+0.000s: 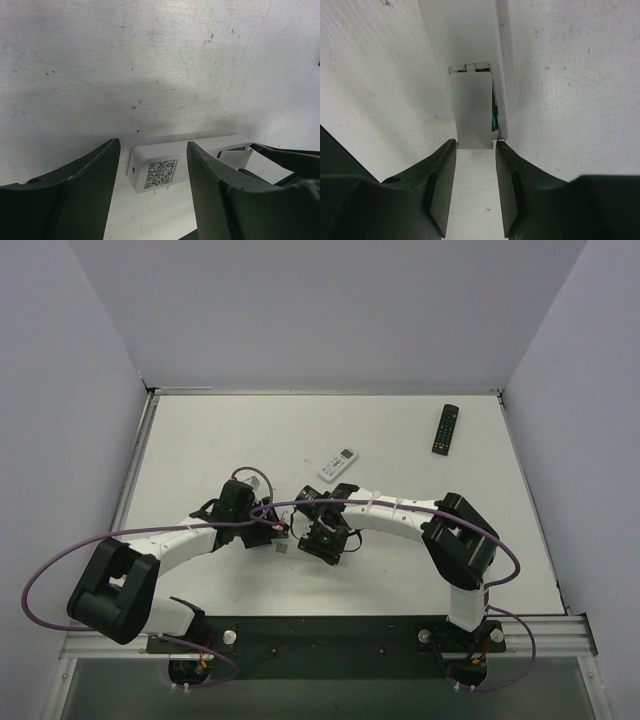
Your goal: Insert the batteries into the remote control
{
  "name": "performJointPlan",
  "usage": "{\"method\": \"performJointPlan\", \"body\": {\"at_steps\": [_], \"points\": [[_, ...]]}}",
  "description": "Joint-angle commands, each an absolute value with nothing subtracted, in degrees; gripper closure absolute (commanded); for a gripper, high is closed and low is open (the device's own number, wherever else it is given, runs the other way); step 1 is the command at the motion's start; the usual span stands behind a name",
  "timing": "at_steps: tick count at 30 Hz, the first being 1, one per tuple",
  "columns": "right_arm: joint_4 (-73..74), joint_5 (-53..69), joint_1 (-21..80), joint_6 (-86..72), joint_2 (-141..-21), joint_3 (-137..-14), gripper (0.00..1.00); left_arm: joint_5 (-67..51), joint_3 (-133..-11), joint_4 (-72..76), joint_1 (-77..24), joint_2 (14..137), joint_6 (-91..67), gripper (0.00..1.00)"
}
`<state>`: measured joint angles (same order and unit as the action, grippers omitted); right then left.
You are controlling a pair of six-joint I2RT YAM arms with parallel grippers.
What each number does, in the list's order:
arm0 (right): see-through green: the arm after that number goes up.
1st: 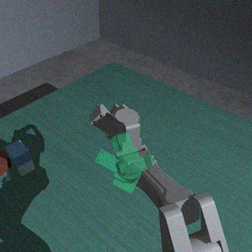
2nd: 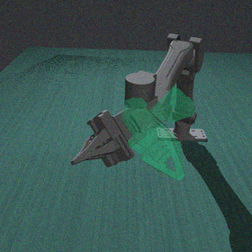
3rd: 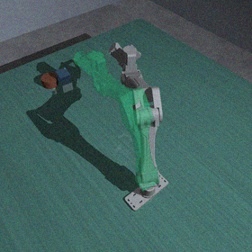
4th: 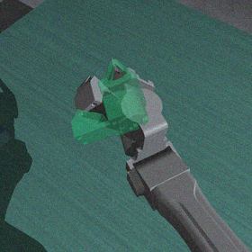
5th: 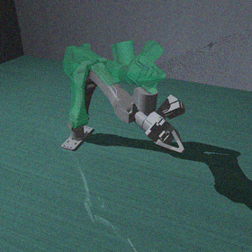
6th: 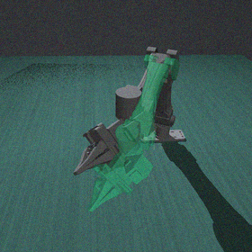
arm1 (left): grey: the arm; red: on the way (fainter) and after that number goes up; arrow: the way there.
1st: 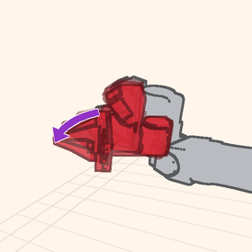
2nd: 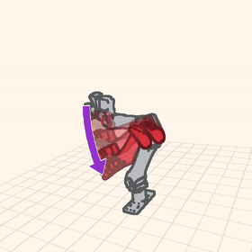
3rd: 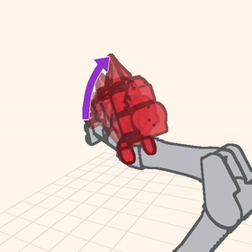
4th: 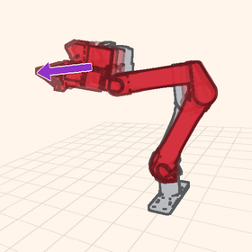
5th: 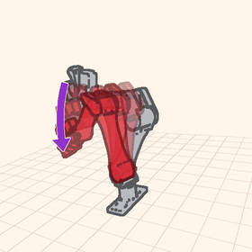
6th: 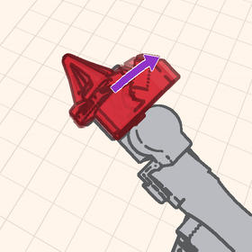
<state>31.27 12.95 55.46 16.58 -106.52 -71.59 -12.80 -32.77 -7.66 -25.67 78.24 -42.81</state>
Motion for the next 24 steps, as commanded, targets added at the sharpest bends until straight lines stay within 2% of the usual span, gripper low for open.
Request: {"method": "performJointPlan", "body": {"at_steps": [1, 24], "points": [[33.6, 10.8, 55.0, 16.6, -106.9, -73.4, 0.67, -13.6, -34.4, -6.2, -25.5, 78.2, -42.0, 0.34], [30.7, 6.5, 55.3, 13.0, -105.7, -72.6, 0.68, -13.9, -34.0, -6.1, -25.5, 78.0, -41.9, 0.34]]}}
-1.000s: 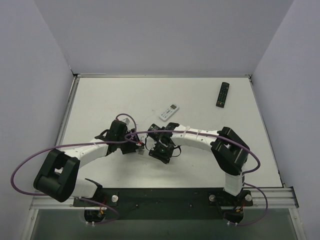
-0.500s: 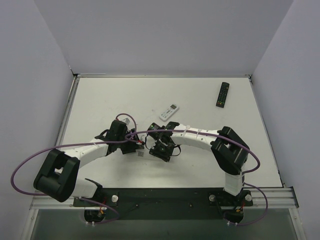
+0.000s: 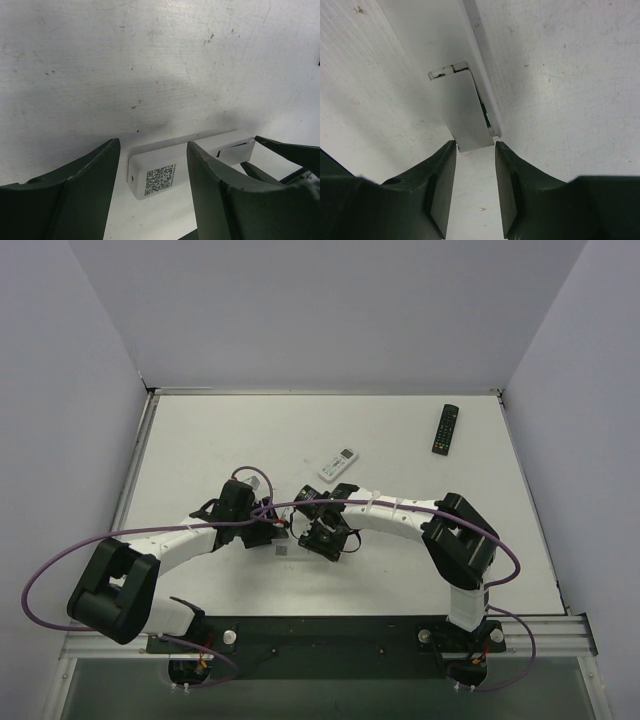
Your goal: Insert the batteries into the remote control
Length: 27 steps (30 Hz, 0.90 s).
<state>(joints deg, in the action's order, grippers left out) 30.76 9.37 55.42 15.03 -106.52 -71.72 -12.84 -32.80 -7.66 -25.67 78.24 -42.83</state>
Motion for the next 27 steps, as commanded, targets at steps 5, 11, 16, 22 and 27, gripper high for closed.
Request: {"method": "performJointPlan", "body": {"at_steps": [5, 11, 16, 22, 27], "points": [[29.4, 5.5, 55.6, 12.3, -104.6, -71.8, 0.67, -14.0, -34.1, -6.1, -25.5, 77.9, -41.9, 0.34], [29.4, 5.9, 55.7, 11.8, -102.2, -70.7, 0.67, -14.1, -34.3, -6.5, -25.5, 77.7, -41.8, 0.33], [29.8, 6.4, 55.6, 8.5, -97.2, -69.3, 0.55, -14.0, -35.2, -7.8, -25.5, 77.0, -40.4, 0.29], [27.2, 7.3, 54.2, 3.5, -92.8, -66.1, 0.46, -13.6, -37.5, -10.7, -26.2, 76.6, -36.7, 0.26], [23.3, 9.6, 52.2, 0.0, -91.9, -60.6, 0.48, -12.8, -38.3, -13.4, -27.1, 76.6, -34.9, 0.25]]}}
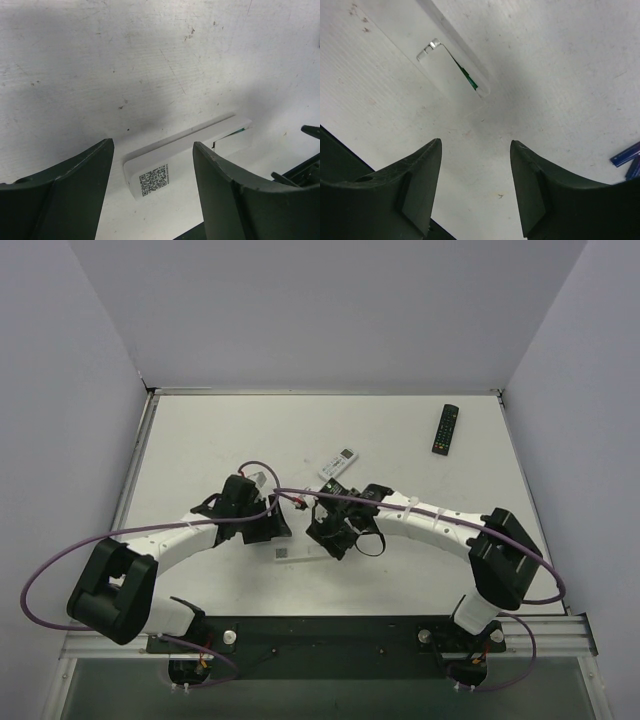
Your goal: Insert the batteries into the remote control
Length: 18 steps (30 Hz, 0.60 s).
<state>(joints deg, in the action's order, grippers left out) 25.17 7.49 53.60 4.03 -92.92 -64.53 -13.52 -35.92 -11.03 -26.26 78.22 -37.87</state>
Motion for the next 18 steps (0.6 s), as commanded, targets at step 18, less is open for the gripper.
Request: {"method": "performJointPlan", "body": {"at_steps": [18], "points": [[15.2, 11.5, 50.5, -5.2, -96.3, -56.4, 0.60, -9.2, -40.9, -17.2, -31.8, 79.5, -30.7, 0.25]]}}
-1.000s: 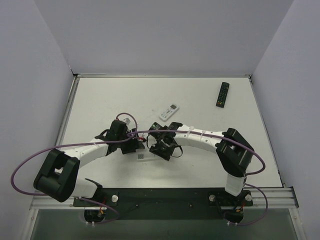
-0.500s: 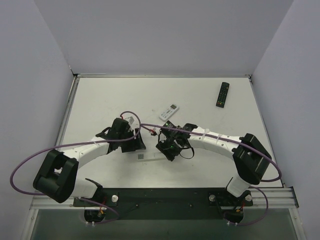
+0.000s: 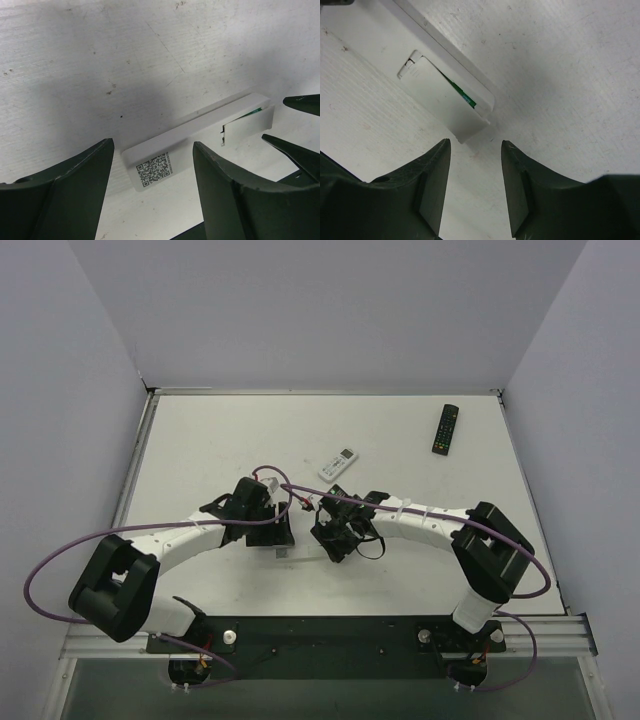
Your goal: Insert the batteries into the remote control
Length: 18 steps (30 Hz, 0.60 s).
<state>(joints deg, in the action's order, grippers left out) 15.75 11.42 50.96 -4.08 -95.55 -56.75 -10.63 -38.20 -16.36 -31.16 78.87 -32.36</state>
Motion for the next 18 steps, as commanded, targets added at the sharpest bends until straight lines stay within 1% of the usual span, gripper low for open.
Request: {"method": "performJointPlan", "body": {"at_steps": [1, 3, 11, 18], "points": [[15.2, 11.3, 50.5, -5.1, -96.4, -56.4, 0.61, -9.1, -40.8, -17.2, -31.8, 79.4, -30.8, 0.25], [15.3, 11.0, 50.4, -5.1, -96.5, -56.4, 0.62, -8.9, -40.8, -17.1, -31.8, 79.2, -30.5, 0.25], [15.0, 10.7, 50.0, -4.7, -96.8, -56.7, 0.72, -8.6, -40.9, -17.5, -31.8, 79.2, -30.4, 0.25], [15.0, 10.9, 49.9, -4.3, -96.6, -57.2, 0.73, -8.5, -41.0, -17.5, -31.8, 79.2, -30.2, 0.25]]}}
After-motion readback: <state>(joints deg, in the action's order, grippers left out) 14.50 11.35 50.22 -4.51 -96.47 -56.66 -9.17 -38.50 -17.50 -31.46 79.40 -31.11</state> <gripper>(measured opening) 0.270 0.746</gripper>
